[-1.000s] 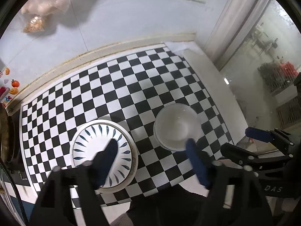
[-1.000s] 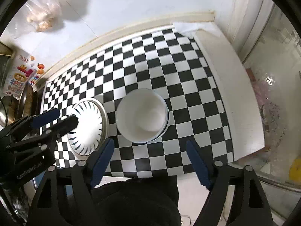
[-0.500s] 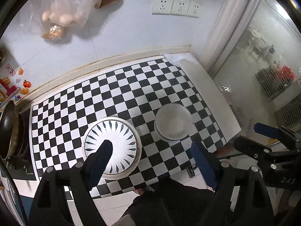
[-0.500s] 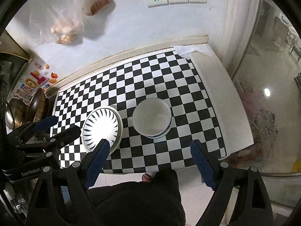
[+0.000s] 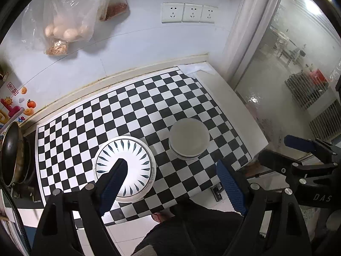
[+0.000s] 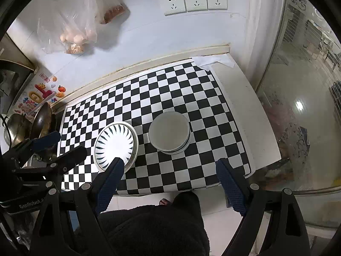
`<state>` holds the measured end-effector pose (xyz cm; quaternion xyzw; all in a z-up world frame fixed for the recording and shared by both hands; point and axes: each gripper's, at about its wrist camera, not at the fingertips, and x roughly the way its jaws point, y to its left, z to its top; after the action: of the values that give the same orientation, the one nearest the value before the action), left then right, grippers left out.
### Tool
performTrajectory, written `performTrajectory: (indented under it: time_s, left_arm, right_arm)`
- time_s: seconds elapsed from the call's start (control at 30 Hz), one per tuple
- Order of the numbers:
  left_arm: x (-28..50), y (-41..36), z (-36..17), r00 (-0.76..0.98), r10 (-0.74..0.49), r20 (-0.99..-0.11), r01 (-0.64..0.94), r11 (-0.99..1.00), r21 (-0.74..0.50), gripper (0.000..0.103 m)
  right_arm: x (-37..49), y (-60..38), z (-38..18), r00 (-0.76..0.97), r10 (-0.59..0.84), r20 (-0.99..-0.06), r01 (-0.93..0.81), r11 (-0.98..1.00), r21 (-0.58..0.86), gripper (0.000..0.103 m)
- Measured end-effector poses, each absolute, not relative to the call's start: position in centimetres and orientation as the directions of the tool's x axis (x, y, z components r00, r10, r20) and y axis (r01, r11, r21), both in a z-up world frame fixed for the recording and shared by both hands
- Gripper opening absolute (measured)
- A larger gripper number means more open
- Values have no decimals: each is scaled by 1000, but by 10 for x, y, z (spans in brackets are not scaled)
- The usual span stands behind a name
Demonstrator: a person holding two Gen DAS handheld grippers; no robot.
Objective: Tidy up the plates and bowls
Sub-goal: 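Reach both grippers to the rim of the bowl stack, then close both grippers on the bowl stack rim and lift it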
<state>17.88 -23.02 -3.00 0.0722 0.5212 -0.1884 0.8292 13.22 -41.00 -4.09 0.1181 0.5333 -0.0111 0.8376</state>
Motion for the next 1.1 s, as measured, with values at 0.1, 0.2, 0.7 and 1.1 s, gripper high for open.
performTrajectory:
  time_s: [0.1,0.2,0.7,1.1]
  left_arm:
    - [184,-233,-35,376,-234,-897,383,920,-80,86]
    - [193,-235,-46,357,-228,-906,371,925,-86,86]
    - [286,-252,-165,129,-196,-972,260,953,-158,85]
    - [349,-265,-264,-134,-298,-945,131,940,-315,85]
  right_arm:
    - [134,-415,-43,428,106,-897,155,970,188,90]
    - [138,-419,-48,421,103,-901,164,968,187,90]
    - [202,-457,-144,382,185,-905,211,936,281,91]
    - [262,-477,-297,247,408,-879,302,830,469,90]
